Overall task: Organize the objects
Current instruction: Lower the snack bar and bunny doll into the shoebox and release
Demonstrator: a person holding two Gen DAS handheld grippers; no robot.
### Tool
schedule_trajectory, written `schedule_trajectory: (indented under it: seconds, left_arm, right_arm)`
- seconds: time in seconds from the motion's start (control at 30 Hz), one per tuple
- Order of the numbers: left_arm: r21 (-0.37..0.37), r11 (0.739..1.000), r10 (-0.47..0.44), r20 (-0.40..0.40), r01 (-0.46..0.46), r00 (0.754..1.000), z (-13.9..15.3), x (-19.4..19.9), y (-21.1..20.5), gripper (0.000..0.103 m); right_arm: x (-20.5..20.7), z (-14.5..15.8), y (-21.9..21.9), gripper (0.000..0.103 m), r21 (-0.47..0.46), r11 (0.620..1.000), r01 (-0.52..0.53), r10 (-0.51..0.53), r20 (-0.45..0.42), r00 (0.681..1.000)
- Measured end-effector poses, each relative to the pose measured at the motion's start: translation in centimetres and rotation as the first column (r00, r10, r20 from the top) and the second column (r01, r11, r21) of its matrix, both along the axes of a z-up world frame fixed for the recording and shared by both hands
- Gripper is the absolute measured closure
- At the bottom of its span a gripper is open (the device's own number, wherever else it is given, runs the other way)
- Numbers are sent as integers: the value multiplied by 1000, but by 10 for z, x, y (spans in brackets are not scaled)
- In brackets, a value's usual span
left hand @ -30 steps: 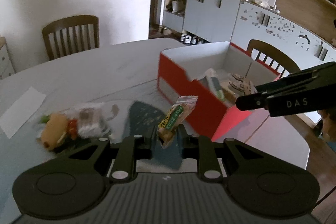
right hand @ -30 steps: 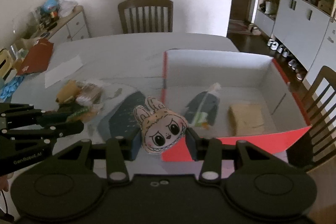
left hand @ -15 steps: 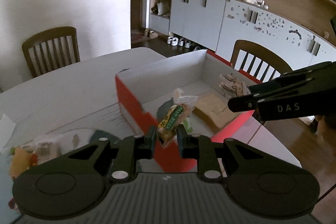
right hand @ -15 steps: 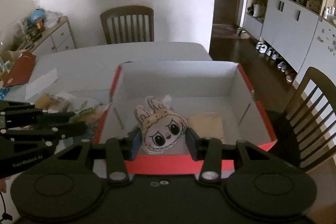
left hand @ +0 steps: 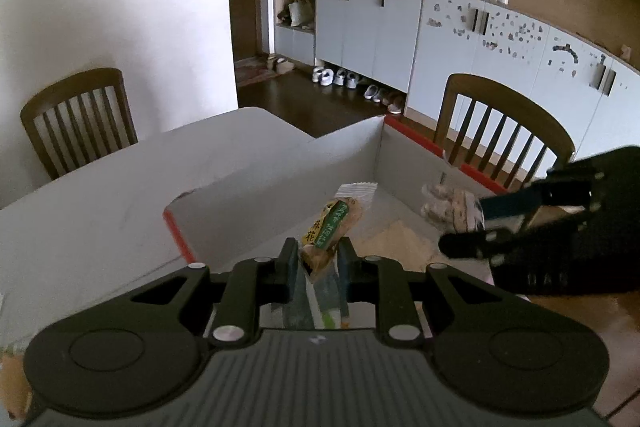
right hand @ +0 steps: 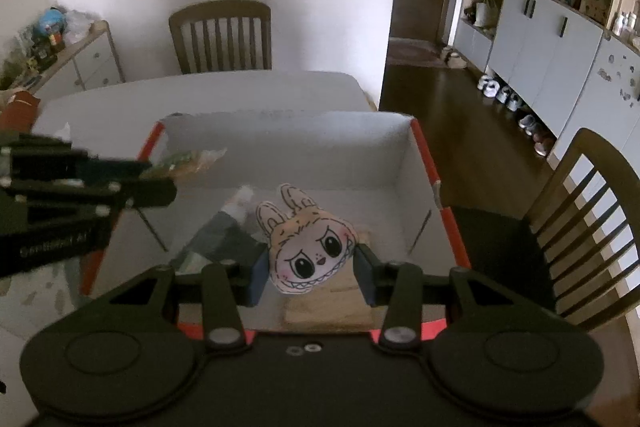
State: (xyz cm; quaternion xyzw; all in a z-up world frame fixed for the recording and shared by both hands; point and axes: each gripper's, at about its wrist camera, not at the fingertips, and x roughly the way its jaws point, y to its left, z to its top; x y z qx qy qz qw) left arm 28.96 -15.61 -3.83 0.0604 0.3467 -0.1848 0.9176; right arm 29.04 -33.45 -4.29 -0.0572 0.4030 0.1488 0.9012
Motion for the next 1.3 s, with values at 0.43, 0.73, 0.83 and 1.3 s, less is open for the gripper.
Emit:
schedule_trajectory:
  seconds: [0.43, 0.73, 0.83, 1.3]
  left_arm:
    - [110, 992, -60, -87, 69, 994, -26, 73, -49, 84]
    - [160, 979, -89, -202, 123, 975, -56, 101, -76, 84]
    - [175, 976, -83, -247, 129, 965, -67, 106, -81, 84]
    - [196, 972, -64, -314, 131, 947, -86, 111, -83, 81]
  right_arm:
    - [38, -35, -3, 59, -74, 997, -34, 30, -54, 998]
    - [47, -59, 1, 60, -109, 993, -49, 36, -116, 993]
    - [49, -65, 1, 60, -114, 992, -46, 30, -138, 990]
    - [50, -79, 0, 54, -117, 993, -23, 2, -173, 985]
